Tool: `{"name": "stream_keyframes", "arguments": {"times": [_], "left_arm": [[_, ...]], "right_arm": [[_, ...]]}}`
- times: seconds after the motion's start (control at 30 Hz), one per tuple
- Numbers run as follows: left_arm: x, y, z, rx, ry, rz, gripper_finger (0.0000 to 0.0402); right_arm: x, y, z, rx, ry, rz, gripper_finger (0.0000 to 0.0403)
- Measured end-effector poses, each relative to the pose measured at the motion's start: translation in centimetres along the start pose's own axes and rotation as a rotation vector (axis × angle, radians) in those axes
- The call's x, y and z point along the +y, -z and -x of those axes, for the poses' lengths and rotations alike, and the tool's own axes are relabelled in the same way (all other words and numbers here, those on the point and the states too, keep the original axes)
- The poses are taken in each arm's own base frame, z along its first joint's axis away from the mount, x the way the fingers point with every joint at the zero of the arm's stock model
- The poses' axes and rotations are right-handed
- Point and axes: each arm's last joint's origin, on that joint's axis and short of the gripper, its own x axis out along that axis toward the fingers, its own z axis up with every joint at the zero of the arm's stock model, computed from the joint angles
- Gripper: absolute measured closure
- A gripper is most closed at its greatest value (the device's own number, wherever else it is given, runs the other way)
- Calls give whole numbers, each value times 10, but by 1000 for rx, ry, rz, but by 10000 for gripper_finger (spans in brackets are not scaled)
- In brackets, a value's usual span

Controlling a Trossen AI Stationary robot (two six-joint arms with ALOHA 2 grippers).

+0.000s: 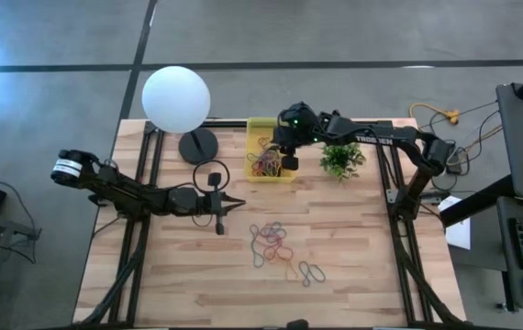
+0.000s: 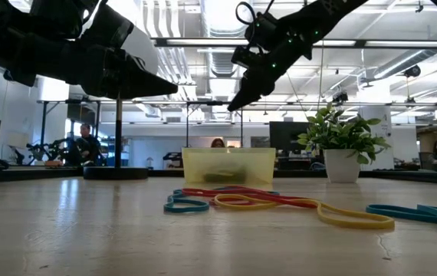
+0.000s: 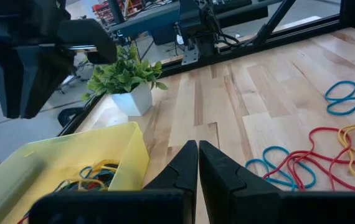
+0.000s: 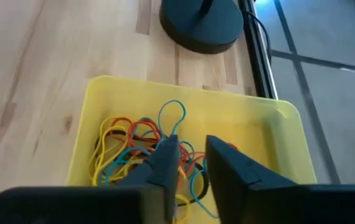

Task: Pick and place rubber bands into bin
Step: Put the red rubber band into the yellow bin

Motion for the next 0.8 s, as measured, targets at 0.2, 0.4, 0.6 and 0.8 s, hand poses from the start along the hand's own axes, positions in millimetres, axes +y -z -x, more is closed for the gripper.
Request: {"name": "stream_keyframes", "arguments": {"times": [0.2,0.4,0.6,0.8], "left_arm": [[0,0,0,-3,16,25,402],[-8,6,0,35,226,13,402],[-9,-3,-5,35,276,42,402],[-10,-14,-16,180,300,120,402]], "right_arm": [[5,4,1,31,-87,-34,272],[30,12,4,84,-417,-78,259],[71,13,2,182,-543,-33,271],[111,10,0,208,-625,47,283]]}}
